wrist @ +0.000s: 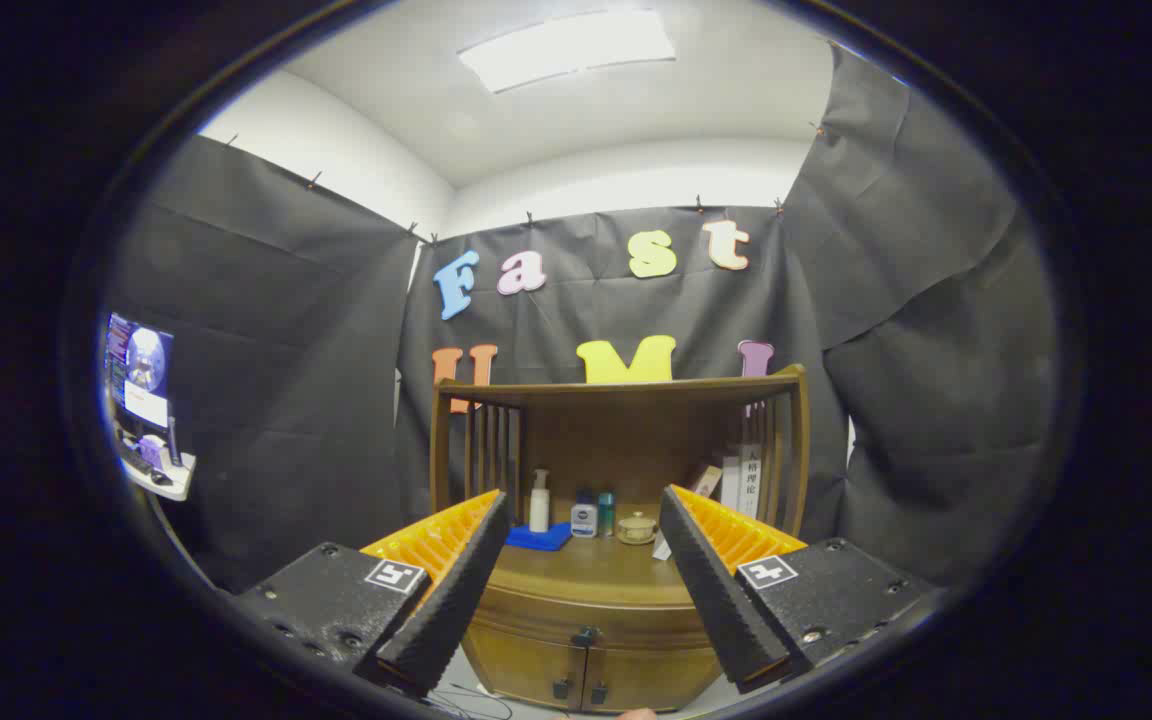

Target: Pull open the drawer, take out the items inside it, and place them on the countertop above the cabinet.

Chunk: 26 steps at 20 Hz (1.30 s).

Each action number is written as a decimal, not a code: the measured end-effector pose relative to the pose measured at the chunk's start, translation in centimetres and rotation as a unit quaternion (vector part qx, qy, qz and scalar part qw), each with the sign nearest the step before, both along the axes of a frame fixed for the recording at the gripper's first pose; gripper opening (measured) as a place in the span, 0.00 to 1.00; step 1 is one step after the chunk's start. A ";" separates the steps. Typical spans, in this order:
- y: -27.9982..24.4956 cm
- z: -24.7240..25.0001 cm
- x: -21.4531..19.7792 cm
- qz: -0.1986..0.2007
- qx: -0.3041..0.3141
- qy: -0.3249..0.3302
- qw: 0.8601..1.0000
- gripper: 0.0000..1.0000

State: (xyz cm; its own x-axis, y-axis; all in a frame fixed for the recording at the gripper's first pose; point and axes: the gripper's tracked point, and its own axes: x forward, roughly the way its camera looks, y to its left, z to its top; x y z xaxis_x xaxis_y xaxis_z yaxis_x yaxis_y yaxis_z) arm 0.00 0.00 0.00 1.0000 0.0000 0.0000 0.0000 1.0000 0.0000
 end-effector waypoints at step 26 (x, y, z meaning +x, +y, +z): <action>-0.6 -14.2 8.7 -0.038 0.050 0.048 0.997 0.98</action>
State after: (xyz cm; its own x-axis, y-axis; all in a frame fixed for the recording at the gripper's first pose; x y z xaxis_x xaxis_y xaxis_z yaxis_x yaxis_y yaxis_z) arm 8.67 -0.58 -14.23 0.9924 -0.0716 -0.1001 0.0813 0.9920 0.0964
